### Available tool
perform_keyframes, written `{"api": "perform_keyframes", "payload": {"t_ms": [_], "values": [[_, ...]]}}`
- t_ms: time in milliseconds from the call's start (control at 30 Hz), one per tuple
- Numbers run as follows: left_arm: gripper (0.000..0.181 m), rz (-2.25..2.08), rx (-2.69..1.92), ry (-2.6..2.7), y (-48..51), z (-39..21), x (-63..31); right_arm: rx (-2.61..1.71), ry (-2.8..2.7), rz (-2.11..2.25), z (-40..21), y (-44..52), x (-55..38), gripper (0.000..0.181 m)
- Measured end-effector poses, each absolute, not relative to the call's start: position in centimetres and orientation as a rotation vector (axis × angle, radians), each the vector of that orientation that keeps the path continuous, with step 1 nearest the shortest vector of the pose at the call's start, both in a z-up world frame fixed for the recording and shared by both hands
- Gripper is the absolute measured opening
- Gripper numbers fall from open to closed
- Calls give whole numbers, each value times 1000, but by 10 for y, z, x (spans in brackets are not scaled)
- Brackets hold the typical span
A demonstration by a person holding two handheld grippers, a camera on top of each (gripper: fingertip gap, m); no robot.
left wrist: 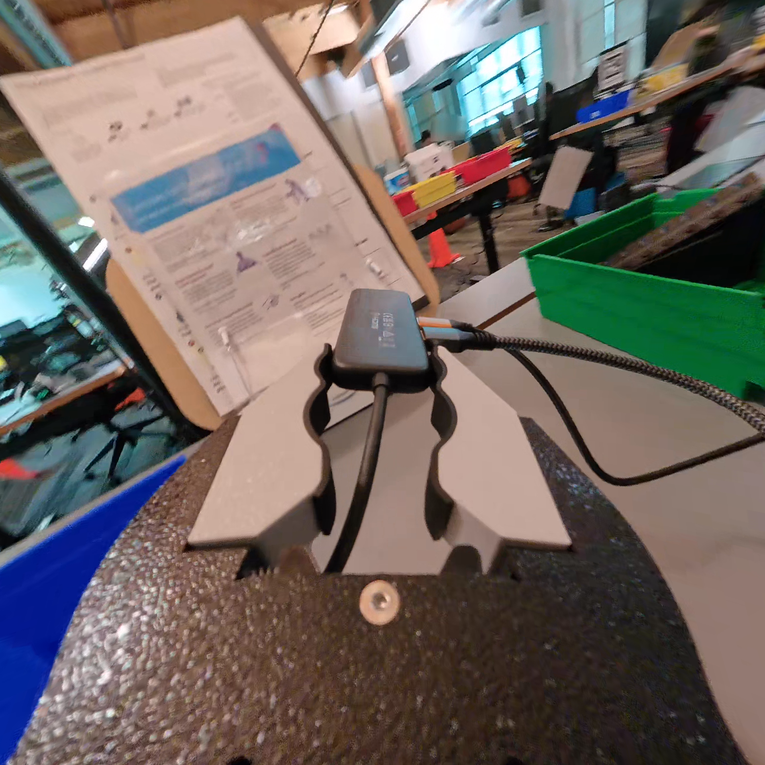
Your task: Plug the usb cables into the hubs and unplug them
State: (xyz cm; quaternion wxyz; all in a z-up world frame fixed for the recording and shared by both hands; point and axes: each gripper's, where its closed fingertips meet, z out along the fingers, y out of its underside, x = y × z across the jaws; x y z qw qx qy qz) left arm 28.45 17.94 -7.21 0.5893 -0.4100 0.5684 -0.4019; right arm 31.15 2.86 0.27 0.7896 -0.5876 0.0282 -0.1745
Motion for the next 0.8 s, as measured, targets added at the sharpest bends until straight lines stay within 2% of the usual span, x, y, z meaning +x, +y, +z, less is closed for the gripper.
{"api": "perform_keyframes", "payload": {"t_ms": [100,167,267,400,533,667,733,800], "values": [[45,-904,-1064,1241,192,-84,295,-1342,-60,-455,4,23,282,74],[45,-939,-1110,1207,191,-92,300,-1334,-80,-380,-3,32,274,64],[45,-987,-1167,1136,188,-98,303,-1422,4,-189,-38,68,284,63],[45,-1053,-1179,1136,175,-106,301,-1538,4,-250,-85,102,294,57],[45,-1115,-1174,1146,165,-113,298,-1580,-15,-207,-106,115,291,44],[45,-1039,-1048,1180,158,-103,292,-1577,-62,-195,-116,116,288,35],[45,-971,-824,1227,138,-85,285,-1479,-83,-162,-104,112,283,34],[45,-854,-669,1220,122,-70,276,-1371,-110,-134,-91,104,279,24]]}}
